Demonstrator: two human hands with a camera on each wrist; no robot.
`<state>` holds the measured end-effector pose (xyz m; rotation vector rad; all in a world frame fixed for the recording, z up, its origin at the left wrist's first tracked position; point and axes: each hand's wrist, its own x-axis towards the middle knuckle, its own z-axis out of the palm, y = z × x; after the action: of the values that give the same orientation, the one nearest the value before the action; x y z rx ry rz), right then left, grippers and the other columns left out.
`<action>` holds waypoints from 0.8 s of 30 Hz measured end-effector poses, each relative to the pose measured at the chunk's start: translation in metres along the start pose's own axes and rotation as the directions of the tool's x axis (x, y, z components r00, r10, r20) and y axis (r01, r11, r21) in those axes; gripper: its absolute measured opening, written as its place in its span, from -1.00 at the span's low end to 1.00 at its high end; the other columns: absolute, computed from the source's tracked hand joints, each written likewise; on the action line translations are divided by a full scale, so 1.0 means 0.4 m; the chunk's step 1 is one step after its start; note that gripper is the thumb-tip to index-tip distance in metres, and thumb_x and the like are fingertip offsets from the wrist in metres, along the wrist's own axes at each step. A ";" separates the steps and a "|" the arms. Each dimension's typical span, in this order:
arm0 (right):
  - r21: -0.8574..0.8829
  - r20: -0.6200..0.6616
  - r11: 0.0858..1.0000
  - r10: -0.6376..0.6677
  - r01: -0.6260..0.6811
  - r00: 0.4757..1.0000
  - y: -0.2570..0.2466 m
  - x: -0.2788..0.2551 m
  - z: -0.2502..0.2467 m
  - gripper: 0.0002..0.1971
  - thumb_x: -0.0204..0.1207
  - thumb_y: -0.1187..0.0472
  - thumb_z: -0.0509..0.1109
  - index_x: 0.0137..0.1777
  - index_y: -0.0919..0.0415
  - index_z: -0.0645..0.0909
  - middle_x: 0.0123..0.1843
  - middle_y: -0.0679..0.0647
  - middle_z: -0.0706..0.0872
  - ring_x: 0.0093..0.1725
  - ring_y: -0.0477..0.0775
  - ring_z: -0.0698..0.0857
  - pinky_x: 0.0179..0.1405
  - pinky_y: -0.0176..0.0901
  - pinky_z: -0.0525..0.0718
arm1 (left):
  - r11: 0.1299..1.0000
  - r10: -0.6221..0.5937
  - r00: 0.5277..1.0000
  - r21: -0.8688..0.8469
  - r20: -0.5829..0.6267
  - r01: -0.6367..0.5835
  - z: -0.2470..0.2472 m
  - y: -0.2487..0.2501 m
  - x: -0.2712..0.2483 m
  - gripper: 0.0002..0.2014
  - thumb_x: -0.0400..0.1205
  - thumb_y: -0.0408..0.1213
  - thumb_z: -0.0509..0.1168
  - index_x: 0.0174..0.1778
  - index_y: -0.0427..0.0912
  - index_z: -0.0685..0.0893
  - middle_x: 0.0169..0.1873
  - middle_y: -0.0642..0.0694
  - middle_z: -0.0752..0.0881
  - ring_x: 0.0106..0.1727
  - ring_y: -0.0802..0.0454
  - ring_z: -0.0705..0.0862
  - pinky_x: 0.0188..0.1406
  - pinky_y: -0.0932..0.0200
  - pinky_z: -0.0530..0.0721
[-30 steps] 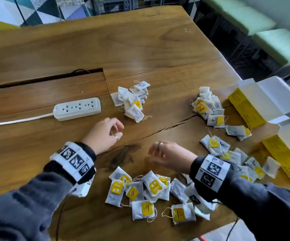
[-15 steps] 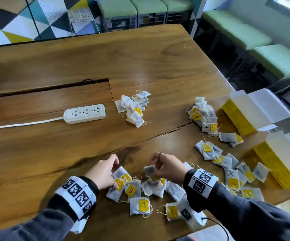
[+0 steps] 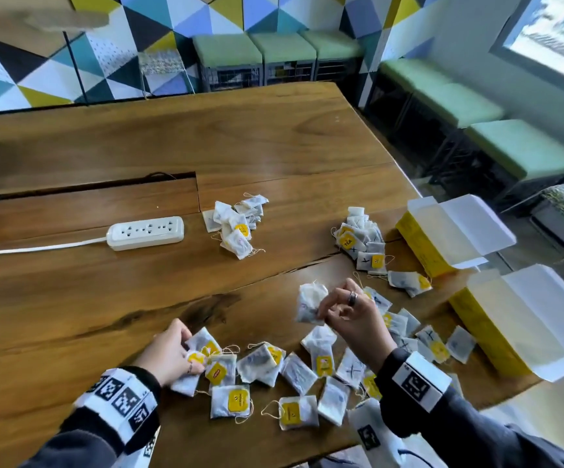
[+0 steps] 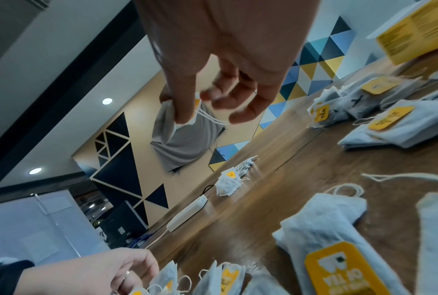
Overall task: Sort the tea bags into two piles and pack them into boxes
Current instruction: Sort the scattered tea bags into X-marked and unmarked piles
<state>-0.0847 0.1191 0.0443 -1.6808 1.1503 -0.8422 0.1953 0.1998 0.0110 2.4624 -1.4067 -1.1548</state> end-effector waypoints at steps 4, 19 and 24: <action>0.126 0.098 0.986 0.099 -0.111 0.990 0.018 -0.014 -0.038 -0.57 0.44 0.60 0.30 -0.39 0.00 0.58 -0.36 -0.14 0.67 -0.25 -0.18 0.65 -0.14 -0.34 0.60 | 0.954 0.039 0.993 -0.291 -0.114 -0.071 -0.049 -0.001 -0.020 -0.59 0.43 -0.34 0.51 0.09 -0.21 0.47 -0.32 -0.08 0.70 -0.32 0.03 0.60 -0.32 0.20 0.51; 0.194 0.074 0.963 0.175 -0.186 0.982 0.013 -0.020 0.005 -0.72 0.49 0.60 0.18 -0.16 0.25 0.61 -0.16 0.04 0.73 -0.06 0.00 0.72 0.07 -0.08 0.67 | -0.033 0.333 0.885 -0.934 0.325 0.355 -0.074 0.160 -0.043 -0.39 0.55 0.19 0.12 0.14 -0.31 0.69 -0.22 -0.19 0.68 -0.49 0.09 0.50 -0.71 0.30 0.39; 0.317 0.077 0.915 0.236 -0.248 0.969 0.006 -0.026 0.051 -0.81 0.59 0.46 0.21 -0.15 0.24 0.59 -0.21 0.06 0.67 -0.13 0.05 0.63 -0.04 -0.04 0.59 | 0.106 0.317 0.875 -0.930 0.367 0.352 -0.081 0.138 -0.030 -0.51 0.50 0.02 0.18 0.12 -0.31 0.66 -0.16 -0.20 0.75 -0.51 0.10 0.53 -0.69 0.32 0.44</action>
<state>-0.0711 0.1346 0.0343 -1.2496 1.0994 -0.7905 0.1738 0.1680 0.0635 1.1094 -0.1719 -1.9133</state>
